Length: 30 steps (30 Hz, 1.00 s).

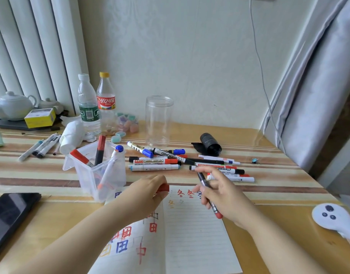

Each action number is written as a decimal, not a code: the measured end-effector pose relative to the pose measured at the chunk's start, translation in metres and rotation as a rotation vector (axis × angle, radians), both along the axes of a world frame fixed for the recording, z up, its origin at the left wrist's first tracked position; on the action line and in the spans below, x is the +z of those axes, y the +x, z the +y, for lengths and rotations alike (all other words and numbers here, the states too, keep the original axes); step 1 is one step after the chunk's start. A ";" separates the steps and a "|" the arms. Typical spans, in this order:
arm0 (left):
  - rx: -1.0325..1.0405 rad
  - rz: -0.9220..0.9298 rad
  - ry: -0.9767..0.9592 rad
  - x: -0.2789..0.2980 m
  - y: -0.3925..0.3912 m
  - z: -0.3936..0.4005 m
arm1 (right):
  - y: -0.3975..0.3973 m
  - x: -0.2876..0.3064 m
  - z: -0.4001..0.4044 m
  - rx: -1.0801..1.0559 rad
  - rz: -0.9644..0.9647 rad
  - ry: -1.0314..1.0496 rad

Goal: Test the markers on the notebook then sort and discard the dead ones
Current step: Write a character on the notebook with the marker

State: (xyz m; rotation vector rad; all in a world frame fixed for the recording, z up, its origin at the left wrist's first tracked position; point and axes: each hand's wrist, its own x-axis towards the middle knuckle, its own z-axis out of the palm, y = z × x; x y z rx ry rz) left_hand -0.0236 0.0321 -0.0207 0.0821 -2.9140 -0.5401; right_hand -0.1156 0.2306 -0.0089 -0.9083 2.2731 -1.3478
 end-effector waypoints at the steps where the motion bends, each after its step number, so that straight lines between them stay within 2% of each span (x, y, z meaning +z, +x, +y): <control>1: -0.008 0.012 -0.001 -0.001 -0.001 0.000 | 0.000 0.001 -0.002 -0.035 -0.140 -0.115; 4: -0.027 0.031 0.000 -0.005 -0.005 -0.001 | -0.001 0.003 -0.008 -0.057 -0.613 -0.469; 5: -0.032 0.036 0.004 -0.007 -0.006 -0.002 | -0.001 0.002 -0.010 -0.045 -0.698 -0.541; 7: -0.042 0.047 0.008 -0.009 -0.008 -0.005 | -0.001 -0.003 -0.015 -0.026 -0.723 -0.542; 10: -0.066 0.070 0.018 -0.014 -0.011 -0.007 | 0.000 -0.014 -0.024 -0.033 -0.505 -0.345; 13: -0.066 0.109 0.070 -0.021 -0.016 -0.007 | 0.001 -0.025 -0.029 -0.138 -0.317 -0.172; 17: -0.041 0.154 0.110 -0.034 -0.017 -0.005 | 0.004 -0.039 -0.035 -0.244 -0.291 -0.267; 22: -0.055 0.242 0.067 -0.047 -0.017 -0.006 | 0.001 -0.052 -0.037 -0.267 -0.010 -0.161; 26: -0.039 0.249 0.102 -0.049 -0.019 -0.007 | -0.003 -0.059 -0.037 -0.272 0.128 -0.126; 30: -0.024 0.234 0.119 -0.051 -0.020 -0.008 | -0.004 -0.061 -0.037 -0.246 0.161 -0.119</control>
